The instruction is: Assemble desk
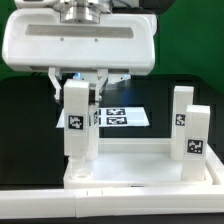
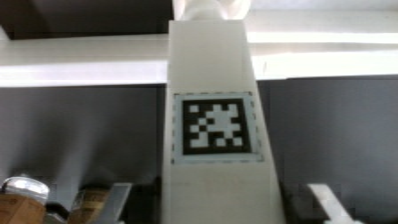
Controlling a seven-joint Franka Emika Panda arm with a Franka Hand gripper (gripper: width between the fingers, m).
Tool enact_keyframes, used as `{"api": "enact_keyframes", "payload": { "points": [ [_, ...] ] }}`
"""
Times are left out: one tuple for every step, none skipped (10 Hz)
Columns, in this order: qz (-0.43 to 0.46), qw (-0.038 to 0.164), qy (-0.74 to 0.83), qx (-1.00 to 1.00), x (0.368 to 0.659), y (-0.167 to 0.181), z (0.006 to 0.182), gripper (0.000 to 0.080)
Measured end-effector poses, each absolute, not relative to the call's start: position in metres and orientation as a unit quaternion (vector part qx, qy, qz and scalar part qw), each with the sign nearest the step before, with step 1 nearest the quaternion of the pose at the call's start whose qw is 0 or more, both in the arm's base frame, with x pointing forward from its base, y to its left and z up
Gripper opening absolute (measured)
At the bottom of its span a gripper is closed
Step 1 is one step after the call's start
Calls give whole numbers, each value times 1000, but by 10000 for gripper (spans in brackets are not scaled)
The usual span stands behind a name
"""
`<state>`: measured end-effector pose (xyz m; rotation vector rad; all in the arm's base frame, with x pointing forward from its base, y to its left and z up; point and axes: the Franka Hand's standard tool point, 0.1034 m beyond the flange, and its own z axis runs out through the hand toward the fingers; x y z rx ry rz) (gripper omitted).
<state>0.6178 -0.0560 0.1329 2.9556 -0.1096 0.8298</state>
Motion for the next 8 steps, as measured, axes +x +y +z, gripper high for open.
{"api": "enact_keyframes", "payload": {
  "points": [
    [267,35,-35,962,617,-56,129,284],
    [266,36,-35,963,616,-56,127,284],
    [267,36,-34,962,616,-55,124,284],
    [268,36,-33,962,617,-53,124,284],
    [269,34,-31,962,618,-49,124,284],
    [268,34,-29,962,618,-46,121,284],
    [268,34,-29,962,618,-47,120,284],
    [268,35,-29,962,618,-48,118,284]
  ]
}}
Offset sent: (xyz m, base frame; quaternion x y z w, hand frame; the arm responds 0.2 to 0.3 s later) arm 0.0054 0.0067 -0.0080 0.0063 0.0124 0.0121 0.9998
